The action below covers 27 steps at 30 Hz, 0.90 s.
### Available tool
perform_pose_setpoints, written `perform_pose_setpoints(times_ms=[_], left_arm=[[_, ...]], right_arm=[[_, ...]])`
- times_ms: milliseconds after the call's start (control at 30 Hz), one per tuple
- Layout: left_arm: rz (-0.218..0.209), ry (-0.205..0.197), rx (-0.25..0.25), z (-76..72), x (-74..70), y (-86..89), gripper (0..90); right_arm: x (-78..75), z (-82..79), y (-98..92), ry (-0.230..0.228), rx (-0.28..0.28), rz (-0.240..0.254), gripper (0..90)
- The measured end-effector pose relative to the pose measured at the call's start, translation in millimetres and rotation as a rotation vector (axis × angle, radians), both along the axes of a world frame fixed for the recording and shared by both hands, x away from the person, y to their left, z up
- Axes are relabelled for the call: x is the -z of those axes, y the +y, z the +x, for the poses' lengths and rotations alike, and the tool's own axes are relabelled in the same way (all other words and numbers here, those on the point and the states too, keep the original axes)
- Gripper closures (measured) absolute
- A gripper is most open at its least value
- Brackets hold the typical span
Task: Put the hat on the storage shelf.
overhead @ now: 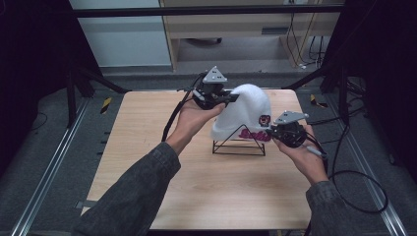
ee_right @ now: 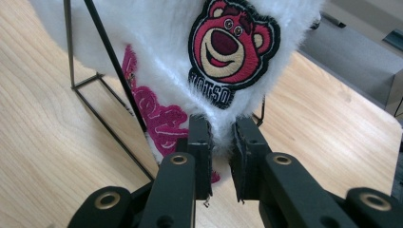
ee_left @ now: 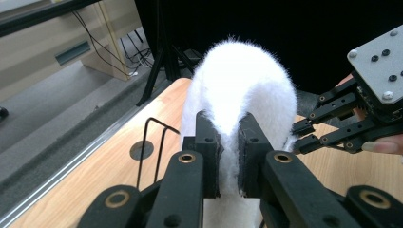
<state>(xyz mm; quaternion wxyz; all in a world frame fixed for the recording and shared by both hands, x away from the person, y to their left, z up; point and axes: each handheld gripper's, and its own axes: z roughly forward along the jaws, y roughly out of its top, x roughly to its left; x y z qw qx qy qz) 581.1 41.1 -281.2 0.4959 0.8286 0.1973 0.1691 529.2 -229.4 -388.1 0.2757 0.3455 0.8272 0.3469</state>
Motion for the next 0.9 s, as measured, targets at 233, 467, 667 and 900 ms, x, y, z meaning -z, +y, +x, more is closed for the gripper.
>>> perform_pose_setpoints(times_ms=[233,467,667,900], left_arm=[[0.01,0.004,0.007,-1.1,6.7,-2.6,81.9],[0.011,0.012,0.001,-2.4,13.2,-2.2,81.9],[0.018,0.009,-0.011,-4.3,20.2,-2.3,82.0],[0.029,0.004,-0.01,-6.4,25.3,-4.0,82.0]], right_arm=[[9.2,0.1,-0.5,0.021,0.003,0.001,79.3],[13.7,0.0,-0.5,0.028,0.004,-0.001,79.2],[17.7,-0.8,-2.2,0.041,0.008,0.005,78.9],[22.6,-0.5,-4.0,0.051,0.005,0.012,78.3]])
